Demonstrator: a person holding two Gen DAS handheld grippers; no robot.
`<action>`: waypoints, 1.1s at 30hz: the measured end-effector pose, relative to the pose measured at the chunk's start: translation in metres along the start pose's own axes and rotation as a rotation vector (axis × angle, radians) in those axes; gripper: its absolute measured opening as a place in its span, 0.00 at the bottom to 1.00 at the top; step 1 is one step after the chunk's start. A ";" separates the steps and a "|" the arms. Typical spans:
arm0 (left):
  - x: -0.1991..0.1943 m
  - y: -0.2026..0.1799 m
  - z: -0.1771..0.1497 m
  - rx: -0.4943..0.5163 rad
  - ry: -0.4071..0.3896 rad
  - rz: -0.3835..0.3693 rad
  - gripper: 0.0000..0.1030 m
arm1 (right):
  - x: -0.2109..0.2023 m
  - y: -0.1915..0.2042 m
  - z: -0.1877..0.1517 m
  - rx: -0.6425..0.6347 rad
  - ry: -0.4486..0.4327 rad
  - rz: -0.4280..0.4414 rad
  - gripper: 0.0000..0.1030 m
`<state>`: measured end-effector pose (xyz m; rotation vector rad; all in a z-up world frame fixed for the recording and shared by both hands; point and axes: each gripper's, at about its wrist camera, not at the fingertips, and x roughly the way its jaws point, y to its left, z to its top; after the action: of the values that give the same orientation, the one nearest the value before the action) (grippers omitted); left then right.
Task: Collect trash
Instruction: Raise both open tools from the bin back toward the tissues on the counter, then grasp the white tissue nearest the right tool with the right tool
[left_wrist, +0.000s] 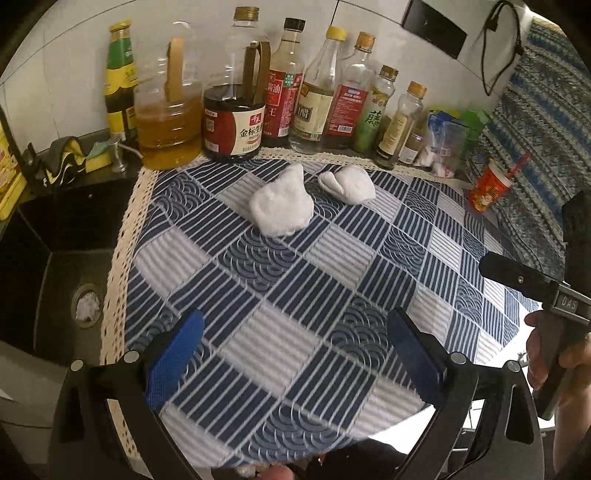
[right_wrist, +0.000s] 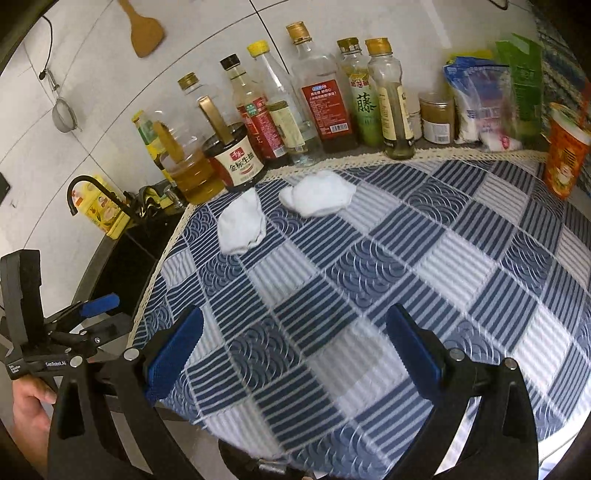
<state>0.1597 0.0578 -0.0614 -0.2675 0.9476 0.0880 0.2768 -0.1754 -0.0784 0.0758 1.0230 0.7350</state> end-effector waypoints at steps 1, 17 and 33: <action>0.005 -0.002 0.005 0.008 0.007 0.014 0.93 | 0.007 -0.005 0.008 -0.007 0.002 0.009 0.95; 0.103 -0.001 0.068 -0.073 0.108 0.085 0.93 | 0.115 -0.038 0.086 -0.135 0.097 0.136 0.95; 0.170 0.014 0.110 -0.102 0.193 0.174 0.92 | 0.186 -0.054 0.133 -0.186 0.154 0.214 0.94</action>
<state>0.3432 0.0935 -0.1414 -0.2913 1.1590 0.2746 0.4679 -0.0707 -0.1669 -0.0333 1.0989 1.0413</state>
